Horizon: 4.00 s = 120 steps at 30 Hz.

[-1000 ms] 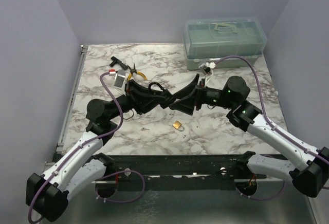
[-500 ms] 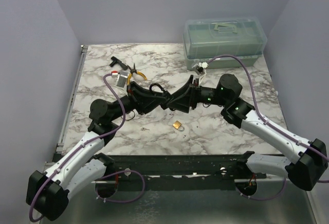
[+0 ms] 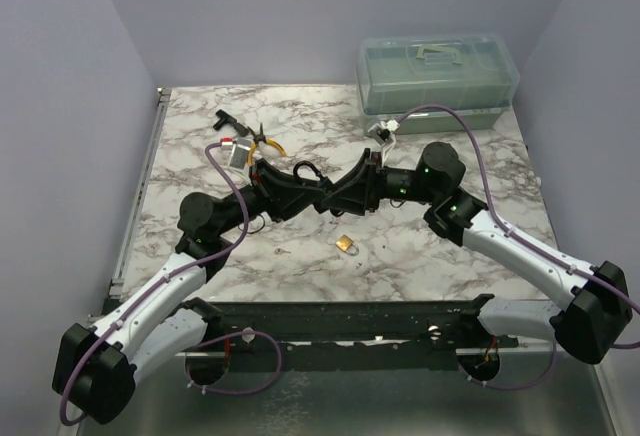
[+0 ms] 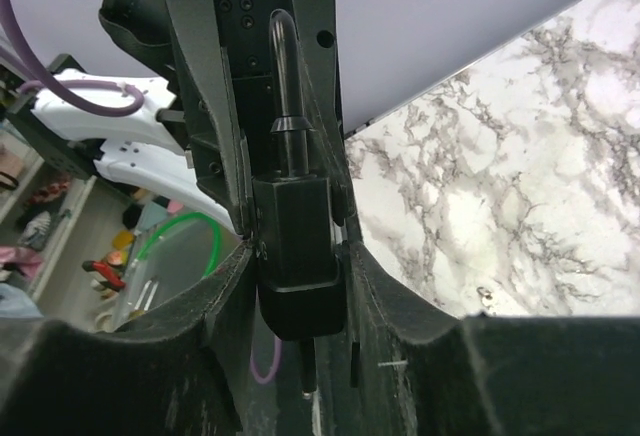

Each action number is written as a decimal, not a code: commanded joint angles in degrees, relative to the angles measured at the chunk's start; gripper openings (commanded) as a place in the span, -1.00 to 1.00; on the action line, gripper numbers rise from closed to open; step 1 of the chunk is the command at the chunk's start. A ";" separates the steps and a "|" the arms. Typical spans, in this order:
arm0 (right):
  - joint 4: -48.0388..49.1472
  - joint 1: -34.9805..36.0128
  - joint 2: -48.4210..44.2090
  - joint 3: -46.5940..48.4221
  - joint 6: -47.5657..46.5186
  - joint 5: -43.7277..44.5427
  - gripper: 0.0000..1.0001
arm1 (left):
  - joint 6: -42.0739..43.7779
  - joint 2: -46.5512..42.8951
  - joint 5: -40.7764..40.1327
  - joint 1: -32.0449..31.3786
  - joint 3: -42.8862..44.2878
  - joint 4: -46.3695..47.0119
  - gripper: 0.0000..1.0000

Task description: Unlock with the key

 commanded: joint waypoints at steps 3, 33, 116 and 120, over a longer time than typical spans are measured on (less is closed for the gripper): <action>2.71 0.20 1.32 1.10 1.01 -2.48 -0.69 | -0.55 -0.69 -2.13 -0.12 -0.66 6.35 -1.00; -4.77 0.30 -0.15 0.07 -2.86 1.18 -0.99 | 3.62 -9.50 -17.39 -0.01 -5.43 -17.17 0.79; 1.01 3.65 8.17 0.42 2.43 -1.02 -0.99 | 10.47 -9.00 -18.36 -0.06 -3.28 -17.51 0.19; -3.15 3.68 6.24 1.41 0.12 4.07 -0.99 | 11.13 -13.72 -22.68 -0.01 -4.00 -23.18 0.23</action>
